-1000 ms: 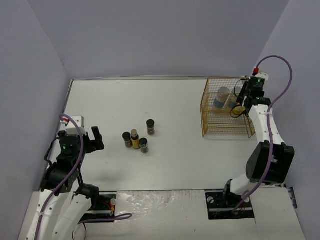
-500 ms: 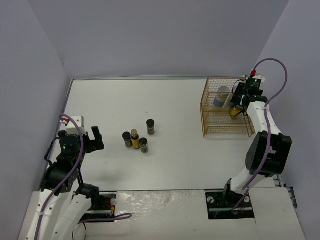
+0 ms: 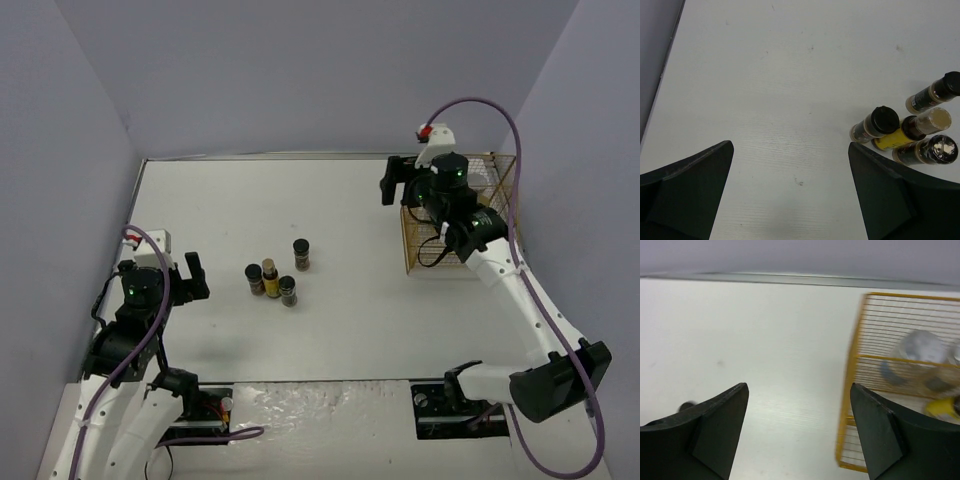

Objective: Organize the condiment bottles

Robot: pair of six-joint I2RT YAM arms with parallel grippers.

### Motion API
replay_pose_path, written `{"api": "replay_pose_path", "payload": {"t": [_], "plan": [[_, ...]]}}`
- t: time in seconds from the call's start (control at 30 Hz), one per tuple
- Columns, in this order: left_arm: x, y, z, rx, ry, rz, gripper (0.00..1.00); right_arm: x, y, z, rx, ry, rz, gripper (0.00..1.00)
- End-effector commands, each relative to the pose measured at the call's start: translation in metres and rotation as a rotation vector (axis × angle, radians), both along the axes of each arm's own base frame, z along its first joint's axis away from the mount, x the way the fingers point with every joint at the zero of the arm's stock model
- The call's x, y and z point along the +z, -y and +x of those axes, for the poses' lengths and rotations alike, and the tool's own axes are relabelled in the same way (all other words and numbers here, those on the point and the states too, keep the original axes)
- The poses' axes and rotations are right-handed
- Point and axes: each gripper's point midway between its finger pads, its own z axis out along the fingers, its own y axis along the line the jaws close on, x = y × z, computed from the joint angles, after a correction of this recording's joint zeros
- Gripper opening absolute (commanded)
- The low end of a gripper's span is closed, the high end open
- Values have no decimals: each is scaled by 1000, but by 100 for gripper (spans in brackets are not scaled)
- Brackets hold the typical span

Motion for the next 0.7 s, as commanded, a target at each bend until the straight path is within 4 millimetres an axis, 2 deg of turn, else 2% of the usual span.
{"api": "replay_pose_path", "payload": {"t": [0.0, 0.1, 0.13, 0.17, 0.23, 0.3, 0.43, 0.5, 0.67], "plan": [[21, 3, 13, -6, 75, -16, 97, -2, -108, -28, 386, 46, -20, 84], [22, 4, 13, -11, 81, -20, 97, -17, -165, -47, 551, 23, -45, 92], [22, 5, 13, -15, 81, -20, 97, -18, -176, -49, 574, 21, -49, 92], [22, 4, 13, -15, 82, -21, 97, -27, -185, -48, 593, 5, -65, 92], [24, 5, 13, -18, 88, -21, 97, -39, -223, -61, 690, -1, -97, 93], [24, 5, 12, -20, 91, -22, 97, -46, -243, -68, 743, -8, -105, 93], [25, 6, 12, -26, 98, -25, 97, -68, -277, -83, 832, -40, -126, 92], [26, 6, 12, -28, 99, -25, 97, -84, -286, -87, 854, -72, -139, 91], [25, 6, 11, -27, 97, -25, 97, -112, -300, -94, 884, -120, -165, 85]]}}
